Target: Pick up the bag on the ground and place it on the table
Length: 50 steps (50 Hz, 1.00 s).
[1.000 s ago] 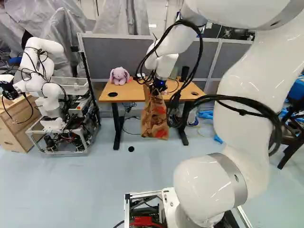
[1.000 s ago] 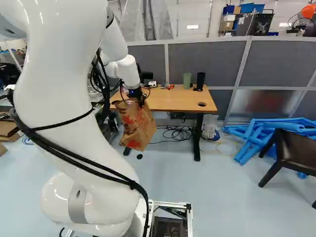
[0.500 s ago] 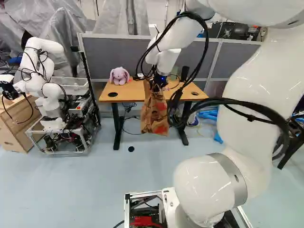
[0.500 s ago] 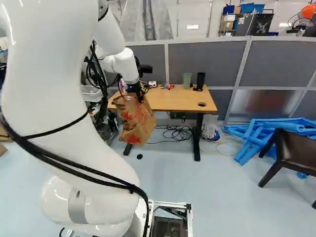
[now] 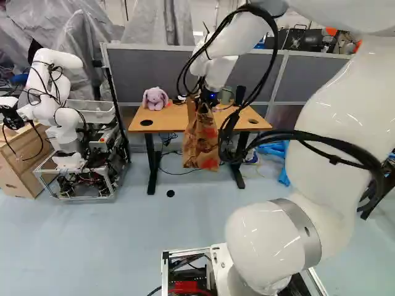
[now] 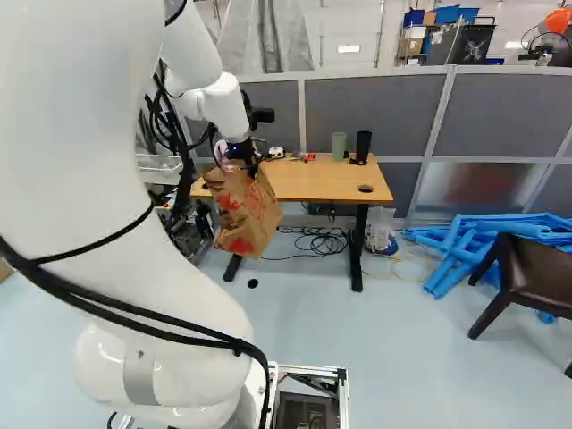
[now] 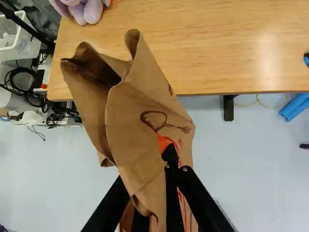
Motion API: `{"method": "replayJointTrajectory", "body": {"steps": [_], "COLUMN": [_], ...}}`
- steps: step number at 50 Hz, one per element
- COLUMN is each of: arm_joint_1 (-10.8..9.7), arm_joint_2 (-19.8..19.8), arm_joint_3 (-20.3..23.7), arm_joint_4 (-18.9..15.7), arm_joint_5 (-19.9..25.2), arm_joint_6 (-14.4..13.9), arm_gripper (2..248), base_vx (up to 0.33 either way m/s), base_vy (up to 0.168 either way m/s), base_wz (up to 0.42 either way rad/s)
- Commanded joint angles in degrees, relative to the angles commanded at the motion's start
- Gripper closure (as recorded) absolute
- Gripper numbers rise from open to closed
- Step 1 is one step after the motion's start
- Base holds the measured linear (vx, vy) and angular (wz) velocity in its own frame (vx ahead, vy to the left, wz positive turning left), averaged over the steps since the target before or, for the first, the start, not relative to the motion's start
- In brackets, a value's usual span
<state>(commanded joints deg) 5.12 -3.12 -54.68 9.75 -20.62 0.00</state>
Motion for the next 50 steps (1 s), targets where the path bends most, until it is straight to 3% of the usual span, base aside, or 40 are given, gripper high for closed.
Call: {"method": "replayJointTrajectory", "body": {"steps": [50], "arm_joint_1": [-0.32], "arm_joint_2": [2.24], "arm_joint_3": [-5.34], "arm_joint_4": [0.0], "arm_joint_5": [-10.34], "arm_joint_6": [0.0], "arm_gripper": [225], "base_vx": [0.0], "base_vy": [0.0], "base_wz": [0.0]}}
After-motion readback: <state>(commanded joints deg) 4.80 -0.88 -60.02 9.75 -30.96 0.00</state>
